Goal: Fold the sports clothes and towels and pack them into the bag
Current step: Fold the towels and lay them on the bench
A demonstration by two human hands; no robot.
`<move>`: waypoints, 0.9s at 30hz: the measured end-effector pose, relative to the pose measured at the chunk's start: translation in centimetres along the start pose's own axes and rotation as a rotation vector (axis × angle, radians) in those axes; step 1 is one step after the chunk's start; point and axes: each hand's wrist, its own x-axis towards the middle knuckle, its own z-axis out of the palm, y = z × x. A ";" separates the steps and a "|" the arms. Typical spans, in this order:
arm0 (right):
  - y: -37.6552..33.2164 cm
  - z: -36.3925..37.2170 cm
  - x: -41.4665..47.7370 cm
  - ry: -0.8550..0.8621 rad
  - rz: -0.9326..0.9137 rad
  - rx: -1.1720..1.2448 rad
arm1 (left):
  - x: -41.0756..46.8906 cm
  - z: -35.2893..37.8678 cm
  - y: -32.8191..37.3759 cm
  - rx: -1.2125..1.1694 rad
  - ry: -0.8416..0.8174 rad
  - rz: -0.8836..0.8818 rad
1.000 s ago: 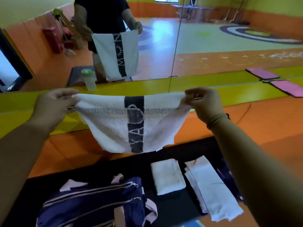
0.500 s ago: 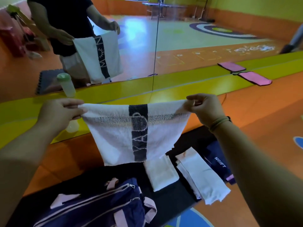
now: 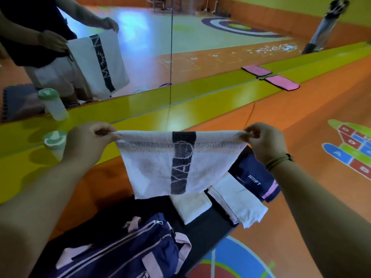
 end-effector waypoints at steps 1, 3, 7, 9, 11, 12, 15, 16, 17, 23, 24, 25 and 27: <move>0.2 -0.3 -0.4 0.011 0.008 0.009 | 0.2 0.2 -0.2 0.024 -0.018 0.037; 0.7 -1.0 -1.2 0.016 0.002 0.068 | 0.3 0.6 -0.3 -0.022 -0.068 0.054; 1.2 -2.7 -2.5 -0.107 0.105 0.343 | 0.1 1.2 0.7 -0.297 -0.187 -0.095; 1.6 -2.8 -2.5 -0.100 0.200 0.523 | 0.2 1.4 1.1 -0.487 -0.232 -0.201; 2.1 -2.3 -2.0 -0.086 0.322 0.635 | 0.7 1.9 1.2 -0.566 -0.261 -0.291; 2.4 -1.8 -1.6 -0.080 0.371 0.636 | 0.9 2.4 1.3 -0.549 -0.270 -0.318; 3.3 -0.4 -0.7 -0.051 0.471 0.572 | 0.9 4.5 2.3 -0.476 -0.264 -0.399; 3.6 0.1 -0.5 -0.034 0.490 0.543 | 0.8 5.4 2.7 -0.461 -0.252 -0.424; 3.8 0.4 -0.4 -0.020 0.490 0.504 | 0.6 6.2 3.1 -0.454 -0.237 -0.445; 3.1 1.7 -0.5 -0.070 0.331 0.316 | -0.8 11.3 5.8 -0.452 -0.235 -0.434; 2.9 2.0 -0.6 -0.090 0.301 0.324 | -1.1 12.2 6.4 -0.469 -0.252 -0.424; 2.7 2.4 -0.6 -0.115 0.271 0.338 | -1.4 13.0 7.1 -0.478 -0.275 -0.420; 2.2 3.2 -0.8 -0.167 0.218 0.366 | -2.1 14.5 8.5 -0.500 -0.319 -0.402</move>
